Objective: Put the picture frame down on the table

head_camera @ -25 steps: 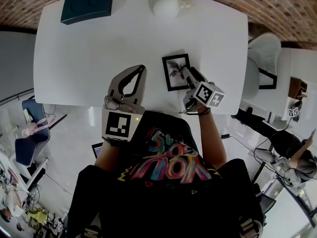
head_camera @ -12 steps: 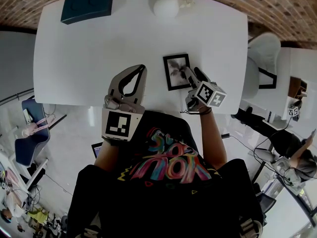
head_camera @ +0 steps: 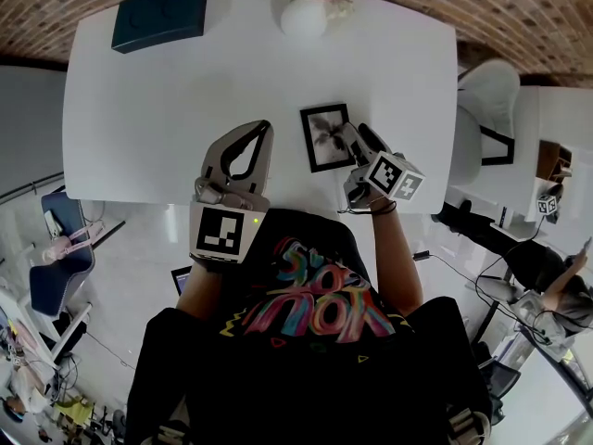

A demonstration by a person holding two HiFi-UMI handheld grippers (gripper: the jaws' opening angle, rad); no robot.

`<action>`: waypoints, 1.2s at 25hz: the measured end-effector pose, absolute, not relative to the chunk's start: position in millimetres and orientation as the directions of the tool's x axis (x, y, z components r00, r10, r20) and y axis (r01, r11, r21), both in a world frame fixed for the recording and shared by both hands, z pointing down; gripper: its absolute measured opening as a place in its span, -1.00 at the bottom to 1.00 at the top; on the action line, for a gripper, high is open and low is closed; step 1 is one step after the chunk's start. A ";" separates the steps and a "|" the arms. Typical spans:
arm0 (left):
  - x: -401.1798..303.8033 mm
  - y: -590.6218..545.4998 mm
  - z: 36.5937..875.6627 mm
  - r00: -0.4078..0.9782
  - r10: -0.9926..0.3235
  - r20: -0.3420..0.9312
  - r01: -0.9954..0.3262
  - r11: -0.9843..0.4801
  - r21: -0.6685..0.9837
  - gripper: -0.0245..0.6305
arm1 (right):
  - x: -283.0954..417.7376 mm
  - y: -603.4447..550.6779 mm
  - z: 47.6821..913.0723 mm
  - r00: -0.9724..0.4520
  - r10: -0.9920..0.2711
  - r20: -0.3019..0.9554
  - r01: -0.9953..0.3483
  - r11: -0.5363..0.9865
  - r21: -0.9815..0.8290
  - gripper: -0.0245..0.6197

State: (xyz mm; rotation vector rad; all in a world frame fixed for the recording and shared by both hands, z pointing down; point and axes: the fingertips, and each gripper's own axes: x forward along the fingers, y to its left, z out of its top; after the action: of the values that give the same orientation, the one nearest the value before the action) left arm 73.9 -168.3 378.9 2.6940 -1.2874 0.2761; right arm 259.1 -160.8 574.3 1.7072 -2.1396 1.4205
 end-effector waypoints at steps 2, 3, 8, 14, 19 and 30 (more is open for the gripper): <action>75.2 -168.9 375.0 0.619 -0.754 0.218 -0.778 -0.626 0.046 -0.85 | 258.1 -162.9 566.3 -0.393 -0.748 0.534 -0.789 -0.024 -0.614 -0.20; 76.1 -169.4 372.8 0.620 -0.755 0.212 -0.778 -0.627 0.044 -0.85 | 257.8 -164.4 561.6 -0.397 -0.753 0.525 -0.787 -0.015 -0.616 -0.20; 78.9 -167.4 358.5 0.620 -0.763 0.184 -0.780 -0.625 0.039 -0.85 | 256.4 -166.6 528.7 -0.416 -0.786 0.457 -0.772 0.039 -0.635 -0.30; 81.4 -164.2 340.3 0.620 -0.770 0.149 -0.781 -0.623 0.033 -0.85 | 244.3 -165.3 455.7 -0.471 -0.829 0.302 -0.727 0.170 -0.666 -0.35; 83.5 -160.2 325.1 0.627 -0.771 0.113 -0.778 -0.628 0.027 -0.85 | 232.4 -161.0 383.2 -0.514 -0.846 0.140 -0.692 0.313 -0.651 -0.44; 89.1 -152.1 301.6 0.655 -0.753 0.063 -0.755 -0.656 0.016 -0.85 | 202.7 -128.9 291.7 -0.575 -0.818 0.006 -0.772 0.540 -0.334 -0.81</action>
State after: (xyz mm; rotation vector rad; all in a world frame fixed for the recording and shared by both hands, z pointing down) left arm 89.1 -152.1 301.6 2.8208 -1.2853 0.0793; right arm 202.7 -128.9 291.7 1.5010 -2.8872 0.5019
